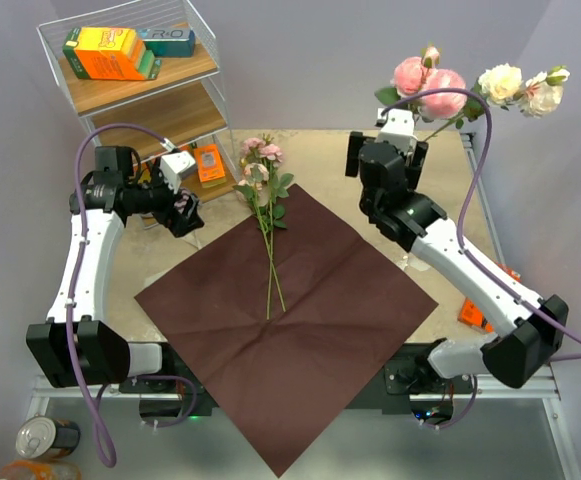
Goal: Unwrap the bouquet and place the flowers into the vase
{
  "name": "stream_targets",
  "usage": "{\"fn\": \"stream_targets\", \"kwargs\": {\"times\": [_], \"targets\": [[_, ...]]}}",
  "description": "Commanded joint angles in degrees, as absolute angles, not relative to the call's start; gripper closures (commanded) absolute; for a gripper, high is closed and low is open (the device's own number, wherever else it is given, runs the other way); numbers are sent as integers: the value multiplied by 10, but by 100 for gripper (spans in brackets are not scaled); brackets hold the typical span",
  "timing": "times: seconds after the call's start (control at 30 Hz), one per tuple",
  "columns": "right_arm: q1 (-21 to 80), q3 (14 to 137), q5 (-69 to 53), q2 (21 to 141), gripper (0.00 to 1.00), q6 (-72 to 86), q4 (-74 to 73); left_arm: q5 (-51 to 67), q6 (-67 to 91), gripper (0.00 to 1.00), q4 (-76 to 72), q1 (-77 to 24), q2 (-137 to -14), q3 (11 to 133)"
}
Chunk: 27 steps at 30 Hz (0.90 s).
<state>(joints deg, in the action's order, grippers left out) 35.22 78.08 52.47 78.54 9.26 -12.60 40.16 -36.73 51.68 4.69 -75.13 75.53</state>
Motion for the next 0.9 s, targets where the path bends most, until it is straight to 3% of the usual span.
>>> {"fn": "stream_targets", "kwargs": {"times": [0.0, 0.17, 0.47, 0.6, 0.87], "targets": [[376, 752, 497, 737, 1, 148, -180, 417, -373, 1, 519, 47, -736, 778], [428, 734, 504, 725, 1, 155, -213, 419, -371, 1, 522, 47, -733, 777], [567, 675, 610, 687, 1, 104, -130, 419, -370, 1, 523, 47, -729, 776], [628, 688, 608, 749, 1, 92, -134, 420, -366, 1, 519, 47, -731, 774], [645, 783, 483, 947, 3, 155, -184, 425, -348, 1, 489, 47, -736, 751]]}}
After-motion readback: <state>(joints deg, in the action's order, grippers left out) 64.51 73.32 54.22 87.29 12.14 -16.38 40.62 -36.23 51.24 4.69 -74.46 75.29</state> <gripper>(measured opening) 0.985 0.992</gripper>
